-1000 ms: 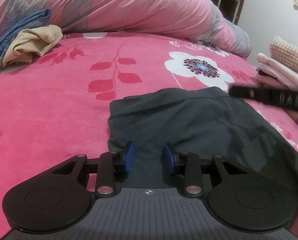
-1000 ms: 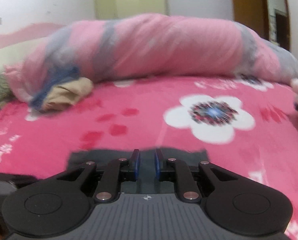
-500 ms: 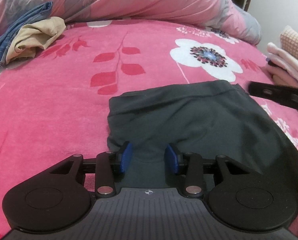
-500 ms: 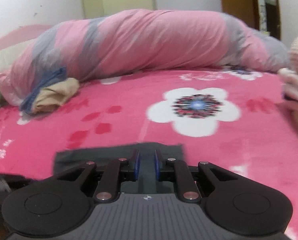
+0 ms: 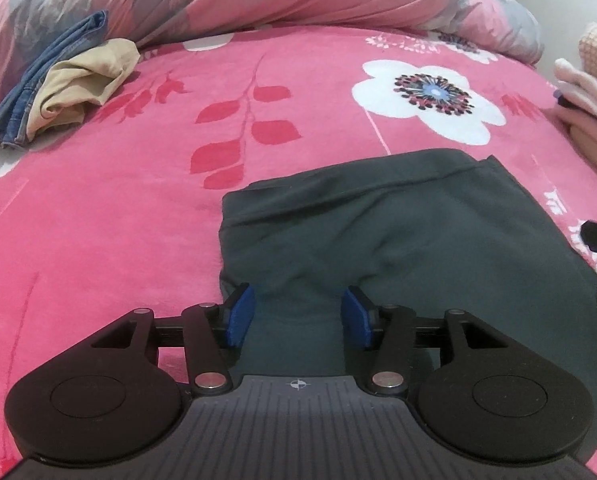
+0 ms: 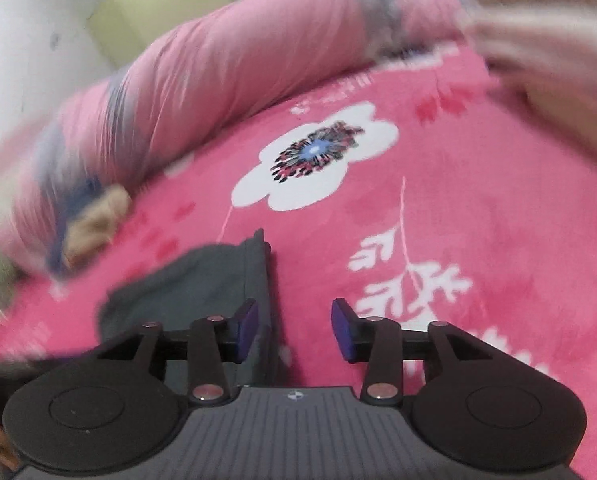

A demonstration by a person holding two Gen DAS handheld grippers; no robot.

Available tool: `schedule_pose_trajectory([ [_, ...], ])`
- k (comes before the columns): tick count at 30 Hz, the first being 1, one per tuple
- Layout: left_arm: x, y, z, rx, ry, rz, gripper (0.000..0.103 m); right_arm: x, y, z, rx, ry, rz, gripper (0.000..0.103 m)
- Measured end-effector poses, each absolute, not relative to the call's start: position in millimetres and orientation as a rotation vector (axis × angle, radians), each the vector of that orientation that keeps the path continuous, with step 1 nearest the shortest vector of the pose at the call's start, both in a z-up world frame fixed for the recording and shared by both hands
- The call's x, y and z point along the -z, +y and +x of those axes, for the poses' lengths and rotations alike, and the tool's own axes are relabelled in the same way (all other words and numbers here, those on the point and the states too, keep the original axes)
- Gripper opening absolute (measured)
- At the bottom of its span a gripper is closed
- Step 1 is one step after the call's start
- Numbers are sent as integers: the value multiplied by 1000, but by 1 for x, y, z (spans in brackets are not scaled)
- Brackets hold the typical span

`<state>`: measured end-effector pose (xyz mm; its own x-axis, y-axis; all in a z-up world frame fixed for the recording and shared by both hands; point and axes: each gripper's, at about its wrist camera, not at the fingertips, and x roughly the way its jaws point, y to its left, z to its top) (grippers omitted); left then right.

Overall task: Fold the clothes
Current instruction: 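Grasp the shorts' corner with the right tool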

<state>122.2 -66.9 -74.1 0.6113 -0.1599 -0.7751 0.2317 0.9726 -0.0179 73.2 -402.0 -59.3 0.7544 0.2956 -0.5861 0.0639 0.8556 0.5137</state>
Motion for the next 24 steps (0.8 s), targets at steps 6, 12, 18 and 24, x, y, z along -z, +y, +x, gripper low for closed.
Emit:
schedule_pose_trajectory([
  [6,74,-69,121,202,881,108,60,89,-422,99,-270,808,803,53],
  [12,73,-73,121,193,885,129,60,102,-410,138,-390,863,904,56],
  [18,73,-72,122,193,887,130,62,105,-379,174,-477,917,888,62],
  [24,75,-64,124,205,891,92,67,109,-376,183,-513,934,941,63],
])
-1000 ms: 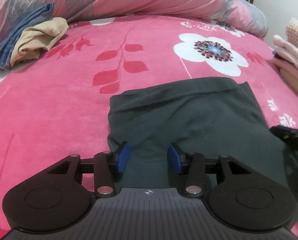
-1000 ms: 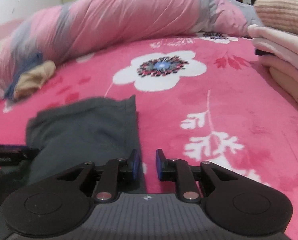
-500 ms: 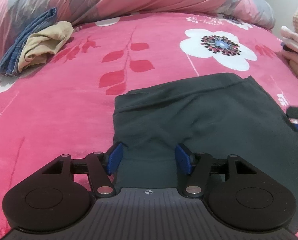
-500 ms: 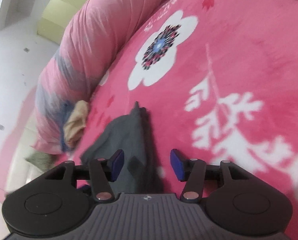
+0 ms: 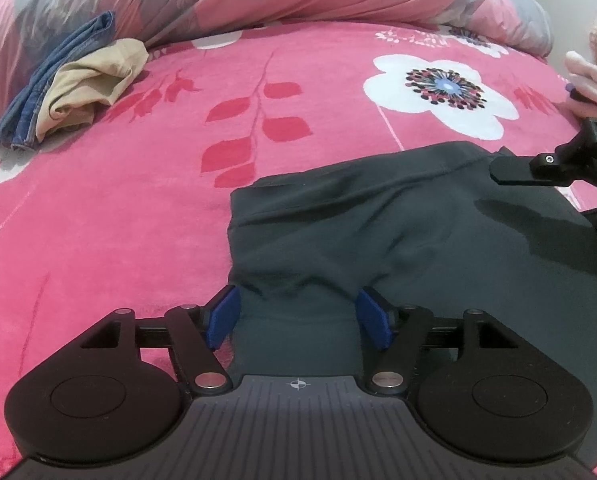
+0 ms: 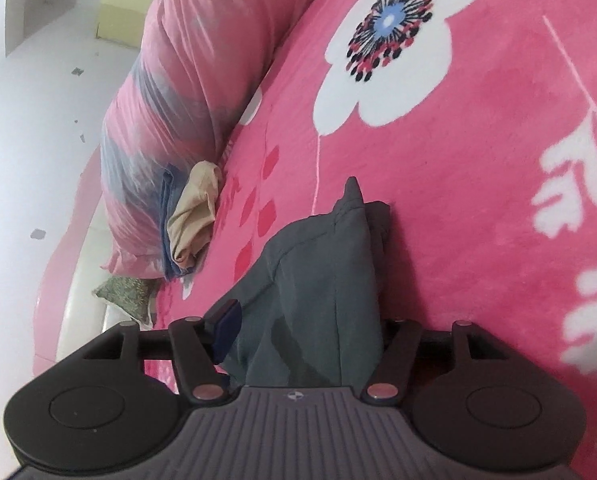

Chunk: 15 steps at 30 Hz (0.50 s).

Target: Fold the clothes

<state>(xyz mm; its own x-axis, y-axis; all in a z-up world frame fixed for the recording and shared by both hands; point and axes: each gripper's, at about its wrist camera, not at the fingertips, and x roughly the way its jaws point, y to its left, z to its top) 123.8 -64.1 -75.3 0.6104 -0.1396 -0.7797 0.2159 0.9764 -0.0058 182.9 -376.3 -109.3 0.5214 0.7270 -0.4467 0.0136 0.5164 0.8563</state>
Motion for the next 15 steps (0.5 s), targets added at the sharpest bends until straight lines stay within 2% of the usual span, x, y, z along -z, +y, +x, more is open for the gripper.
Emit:
schedule_pose_trajectory([
  [15,68,-58,118,194,897,86,68,114,-378,184,-522,929,953,62],
])
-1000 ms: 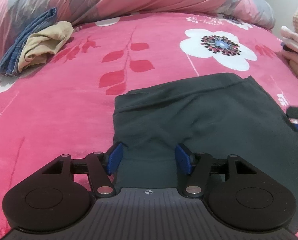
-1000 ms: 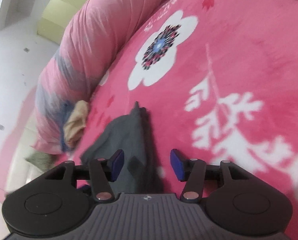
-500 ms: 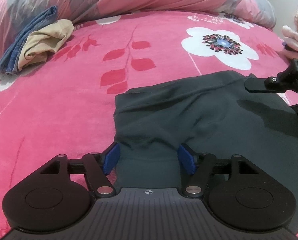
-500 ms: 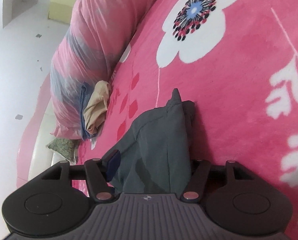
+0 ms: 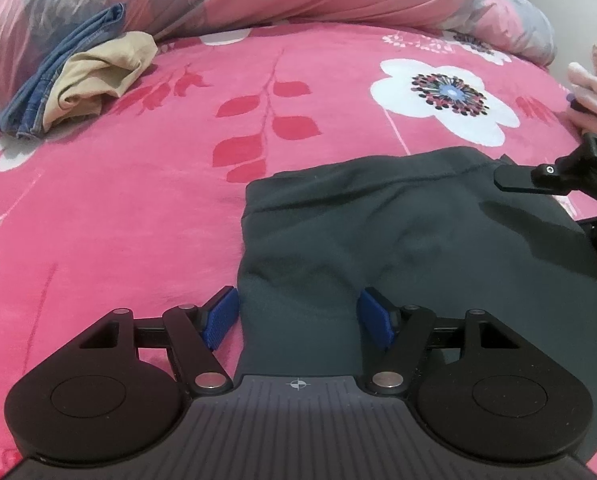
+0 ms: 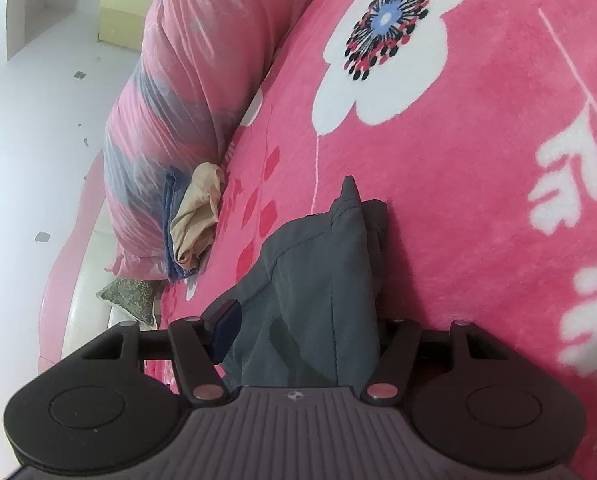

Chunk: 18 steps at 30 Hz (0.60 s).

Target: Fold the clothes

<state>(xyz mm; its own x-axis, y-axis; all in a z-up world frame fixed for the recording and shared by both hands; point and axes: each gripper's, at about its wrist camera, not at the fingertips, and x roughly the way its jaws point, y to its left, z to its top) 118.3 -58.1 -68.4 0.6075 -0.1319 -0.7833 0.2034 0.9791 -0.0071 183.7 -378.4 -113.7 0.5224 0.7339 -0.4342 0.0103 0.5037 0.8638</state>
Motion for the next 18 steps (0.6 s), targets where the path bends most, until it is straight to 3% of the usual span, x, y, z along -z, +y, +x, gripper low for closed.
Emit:
schedule_pose_trajectory([
  [18,54,-62,101,163,875,143,68,115,-378,181,-532,909,946,62],
])
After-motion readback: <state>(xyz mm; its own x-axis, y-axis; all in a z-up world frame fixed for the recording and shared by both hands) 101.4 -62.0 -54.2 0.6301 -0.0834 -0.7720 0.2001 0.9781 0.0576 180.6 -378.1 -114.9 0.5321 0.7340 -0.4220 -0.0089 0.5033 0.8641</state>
